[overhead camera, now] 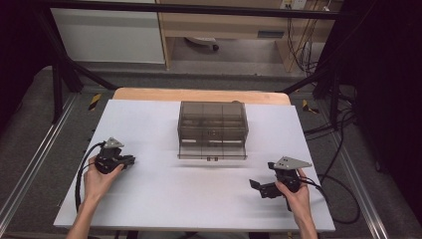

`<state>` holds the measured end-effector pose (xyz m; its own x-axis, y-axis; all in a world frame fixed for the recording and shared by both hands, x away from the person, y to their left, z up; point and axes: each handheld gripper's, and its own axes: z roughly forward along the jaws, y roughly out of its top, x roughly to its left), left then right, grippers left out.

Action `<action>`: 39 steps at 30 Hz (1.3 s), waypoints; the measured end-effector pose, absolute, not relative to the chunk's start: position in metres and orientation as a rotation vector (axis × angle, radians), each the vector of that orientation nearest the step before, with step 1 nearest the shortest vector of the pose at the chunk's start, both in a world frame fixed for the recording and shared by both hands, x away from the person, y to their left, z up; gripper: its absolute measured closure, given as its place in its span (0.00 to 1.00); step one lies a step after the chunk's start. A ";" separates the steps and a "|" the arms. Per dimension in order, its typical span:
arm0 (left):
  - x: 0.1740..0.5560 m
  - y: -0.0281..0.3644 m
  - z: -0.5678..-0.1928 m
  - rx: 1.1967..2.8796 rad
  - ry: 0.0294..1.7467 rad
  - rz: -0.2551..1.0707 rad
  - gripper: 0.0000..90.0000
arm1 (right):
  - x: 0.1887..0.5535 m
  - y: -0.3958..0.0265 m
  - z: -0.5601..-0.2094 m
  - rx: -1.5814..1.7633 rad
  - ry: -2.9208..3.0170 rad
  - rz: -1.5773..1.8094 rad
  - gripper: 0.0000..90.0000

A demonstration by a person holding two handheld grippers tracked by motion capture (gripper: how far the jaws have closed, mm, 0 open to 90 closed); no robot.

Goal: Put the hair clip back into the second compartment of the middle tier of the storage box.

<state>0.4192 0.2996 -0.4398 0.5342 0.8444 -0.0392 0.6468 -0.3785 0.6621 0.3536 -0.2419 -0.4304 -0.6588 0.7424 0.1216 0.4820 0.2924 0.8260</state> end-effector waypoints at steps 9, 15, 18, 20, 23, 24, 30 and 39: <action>0.418 0.301 -0.440 2.142 1.210 0.398 0.82 | 0.354 -0.242 -0.430 1.116 2.281 1.300 0.01; 0.416 0.303 -0.437 2.127 1.201 0.409 0.79 | 0.354 -0.242 -0.431 1.118 2.283 1.299 0.01; 0.415 0.305 -0.435 2.114 1.198 0.420 0.81 | 0.353 -0.242 -0.431 1.116 2.281 1.300 0.01; 0.415 0.306 -0.434 2.093 1.199 0.428 0.81 | 0.353 -0.242 -0.430 1.117 2.280 1.301 0.01; 0.415 0.307 -0.431 2.076 1.195 0.435 0.84 | 0.354 -0.242 -0.430 1.118 2.283 1.298 0.01; 0.414 0.307 -0.430 2.070 1.194 0.442 0.85 | 0.354 -0.242 -0.431 1.117 2.284 1.298 0.01; 0.415 0.308 -0.431 2.093 1.205 0.479 0.94 | 0.354 -0.242 -0.430 1.115 2.283 1.298 0.01; 0.416 0.306 -0.437 2.130 1.216 0.453 0.98 | 0.353 -0.242 -0.430 1.116 2.283 1.297 0.01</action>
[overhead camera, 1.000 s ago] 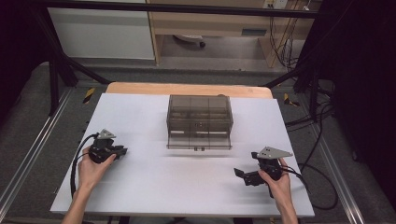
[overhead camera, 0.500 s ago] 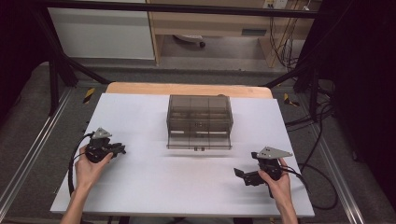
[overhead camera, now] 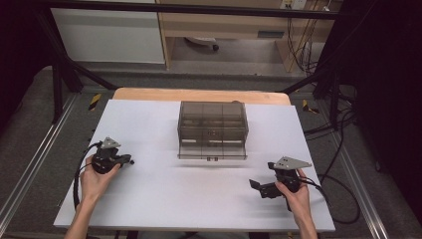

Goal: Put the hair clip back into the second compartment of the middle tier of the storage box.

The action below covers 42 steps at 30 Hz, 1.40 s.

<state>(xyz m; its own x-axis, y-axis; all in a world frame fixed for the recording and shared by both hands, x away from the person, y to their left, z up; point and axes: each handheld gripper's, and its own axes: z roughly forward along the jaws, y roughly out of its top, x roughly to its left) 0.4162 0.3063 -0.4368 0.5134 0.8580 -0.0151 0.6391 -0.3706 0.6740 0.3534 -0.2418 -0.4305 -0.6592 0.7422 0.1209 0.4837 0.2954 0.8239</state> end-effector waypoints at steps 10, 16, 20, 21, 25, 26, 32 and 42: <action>0.412 0.305 -0.438 2.145 1.199 0.436 0.98 | 0.353 -0.242 -0.430 1.113 2.279 1.300 0.01; 0.409 0.302 -0.438 2.156 1.171 0.429 0.97 | 0.353 -0.242 -0.430 1.115 2.278 1.302 0.01; 0.408 0.301 -0.438 2.162 1.154 0.421 0.93 | 0.353 -0.243 -0.430 1.115 2.278 1.302 0.01; 0.408 0.301 -0.438 2.163 1.149 0.427 0.91 | 0.353 -0.243 -0.430 1.115 2.277 1.303 0.01; 0.410 0.301 -0.437 2.151 1.139 0.444 0.77 | 0.353 -0.242 -0.430 1.117 2.277 1.303 0.01; 0.410 0.300 -0.438 2.154 1.135 0.443 0.74 | 0.353 -0.242 -0.430 1.115 2.278 1.301 0.01; 0.411 0.296 -0.439 2.169 1.101 0.427 0.70 | 0.353 -0.242 -0.430 1.117 2.278 1.303 0.01; 0.407 0.289 -0.435 2.167 1.095 0.398 0.70 | 0.353 -0.243 -0.430 1.113 2.277 1.305 0.01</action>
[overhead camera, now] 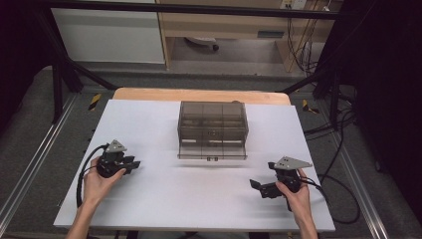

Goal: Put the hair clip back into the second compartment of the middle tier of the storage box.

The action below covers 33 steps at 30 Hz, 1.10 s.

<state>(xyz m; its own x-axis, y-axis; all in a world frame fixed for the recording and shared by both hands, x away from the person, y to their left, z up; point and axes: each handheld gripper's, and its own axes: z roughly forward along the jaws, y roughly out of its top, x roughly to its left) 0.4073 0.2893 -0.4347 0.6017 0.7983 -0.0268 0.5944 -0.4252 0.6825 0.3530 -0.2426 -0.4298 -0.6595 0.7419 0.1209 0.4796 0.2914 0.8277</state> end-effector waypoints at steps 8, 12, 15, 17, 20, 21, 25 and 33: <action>0.408 0.280 -0.438 2.167 1.163 0.383 0.72 | 0.353 -0.243 -0.430 1.117 2.278 1.302 0.01; 0.409 0.275 -0.439 2.156 1.205 0.401 0.71 | 0.353 -0.243 -0.430 1.113 2.277 1.301 0.01; 0.410 0.273 -0.439 2.161 1.225 0.403 0.70 | 0.353 -0.243 -0.429 1.116 2.276 1.303 0.01; 0.409 0.274 -0.439 2.162 1.240 0.402 0.73 | 0.353 -0.243 -0.429 1.115 2.275 1.304 0.01; 0.408 0.276 -0.438 2.152 1.254 0.401 0.76 | 0.353 -0.243 -0.429 1.115 2.275 1.305 0.01; 0.408 0.277 -0.438 2.149 1.258 0.399 0.77 | 0.353 -0.243 -0.429 1.115 2.274 1.305 0.01; 0.408 0.280 -0.438 2.147 1.272 0.385 0.80 | 0.353 -0.243 -0.429 1.113 2.274 1.306 0.01; 0.409 0.276 -0.438 2.138 1.272 0.387 0.84 | 0.353 -0.243 -0.429 1.115 2.276 1.305 0.01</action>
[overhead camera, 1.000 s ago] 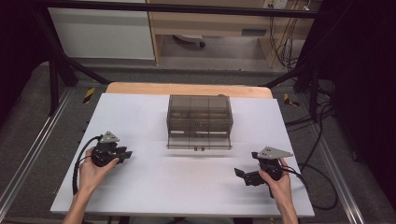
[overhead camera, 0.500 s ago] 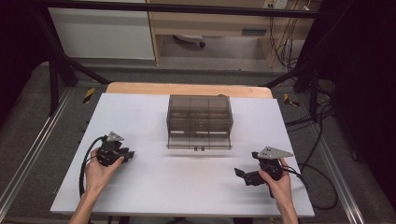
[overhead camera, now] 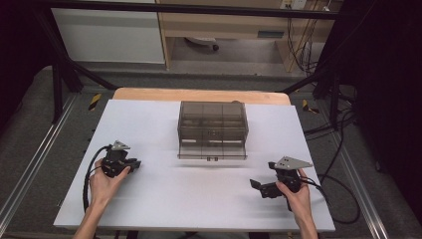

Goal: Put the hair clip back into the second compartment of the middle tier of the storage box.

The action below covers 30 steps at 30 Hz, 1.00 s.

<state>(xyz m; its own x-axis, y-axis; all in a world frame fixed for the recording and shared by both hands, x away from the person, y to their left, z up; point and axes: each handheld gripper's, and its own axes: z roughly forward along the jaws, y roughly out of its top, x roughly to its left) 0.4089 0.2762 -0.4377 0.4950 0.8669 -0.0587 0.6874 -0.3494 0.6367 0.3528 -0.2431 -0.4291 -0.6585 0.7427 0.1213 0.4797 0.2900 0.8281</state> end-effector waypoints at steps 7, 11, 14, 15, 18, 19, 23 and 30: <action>0.410 0.272 -0.438 2.125 1.296 0.382 0.76 | 0.353 -0.243 -0.429 1.113 2.275 1.305 0.01; 0.411 0.270 -0.439 2.116 1.310 0.392 0.76 | 0.353 -0.243 -0.429 1.115 2.274 1.307 0.01; 0.412 0.270 -0.439 2.108 1.317 0.398 0.78 | 0.353 -0.243 -0.429 1.112 2.276 1.305 0.01; 0.412 0.270 -0.439 2.108 1.318 0.400 0.79 | 0.353 -0.243 -0.429 1.114 2.276 1.304 0.01; 0.412 0.271 -0.439 2.113 1.318 0.403 0.84 | 0.353 -0.243 -0.429 1.113 2.276 1.305 0.01; 0.411 0.272 -0.439 2.113 1.319 0.402 0.84 | 0.353 -0.243 -0.429 1.114 2.275 1.305 0.01; 0.411 0.273 -0.439 2.112 1.321 0.395 0.84 | 0.353 -0.243 -0.429 1.113 2.278 1.303 0.01; 0.410 0.272 -0.438 2.122 1.318 0.398 0.83 | 0.353 -0.243 -0.429 1.114 2.276 1.305 0.01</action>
<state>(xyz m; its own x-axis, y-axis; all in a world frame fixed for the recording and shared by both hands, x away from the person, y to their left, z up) 0.4099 0.2725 -0.4384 0.4614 0.8852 -0.0595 0.7043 -0.3247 0.6313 0.3528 -0.2432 -0.4289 -0.6589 0.7425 0.1206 0.4793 0.2908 0.8281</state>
